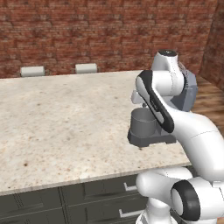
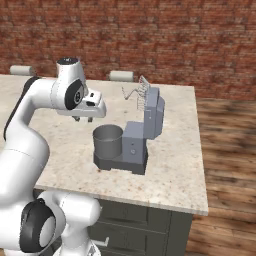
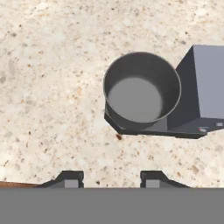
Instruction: Close the stand mixer head.
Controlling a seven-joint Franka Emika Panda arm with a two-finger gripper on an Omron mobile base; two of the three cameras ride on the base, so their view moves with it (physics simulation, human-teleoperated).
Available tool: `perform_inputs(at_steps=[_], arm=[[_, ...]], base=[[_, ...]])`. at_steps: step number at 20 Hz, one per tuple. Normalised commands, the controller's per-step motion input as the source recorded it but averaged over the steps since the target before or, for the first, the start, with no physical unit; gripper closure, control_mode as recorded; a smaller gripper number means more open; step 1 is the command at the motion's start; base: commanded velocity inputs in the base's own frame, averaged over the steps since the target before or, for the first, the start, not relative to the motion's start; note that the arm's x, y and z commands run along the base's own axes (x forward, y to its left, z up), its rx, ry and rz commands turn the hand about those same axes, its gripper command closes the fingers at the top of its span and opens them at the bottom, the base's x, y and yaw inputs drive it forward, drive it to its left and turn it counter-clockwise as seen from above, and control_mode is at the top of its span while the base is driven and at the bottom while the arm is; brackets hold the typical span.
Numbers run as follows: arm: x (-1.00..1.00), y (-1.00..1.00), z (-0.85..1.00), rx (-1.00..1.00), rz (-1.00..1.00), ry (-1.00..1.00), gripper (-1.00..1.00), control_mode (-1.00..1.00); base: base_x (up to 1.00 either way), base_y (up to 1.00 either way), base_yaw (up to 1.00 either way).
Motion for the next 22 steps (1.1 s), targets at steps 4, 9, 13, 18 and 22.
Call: perform_inputs(at_steps=[4, 9, 13, 18, 22], arm=[[-0.05, -0.26, 0.0, 0.04, 0.0, 0.0, -1.0, -1.0], [-0.39, -0.82, 0.0, 0.03, 0.01, -0.05, -1.0, -1.0], [-0.19, -0.98, 0.0, 0.0, 0.05, -0.19, -1.0, -1.0], [-0.09, -0.83, 0.18, 0.0, 0.01, -0.19, -1.0, -1.0], [-0.01, -0.66, 0.22, -0.06, 0.05, -0.25, -1.0, -1.0]], base=[[0.0, 0.0, 0.0], [0.0, 0.0, 0.0], [0.0, 0.0, 0.0], [0.0, 0.0, 0.0], [0.0, 0.0, 0.0]])
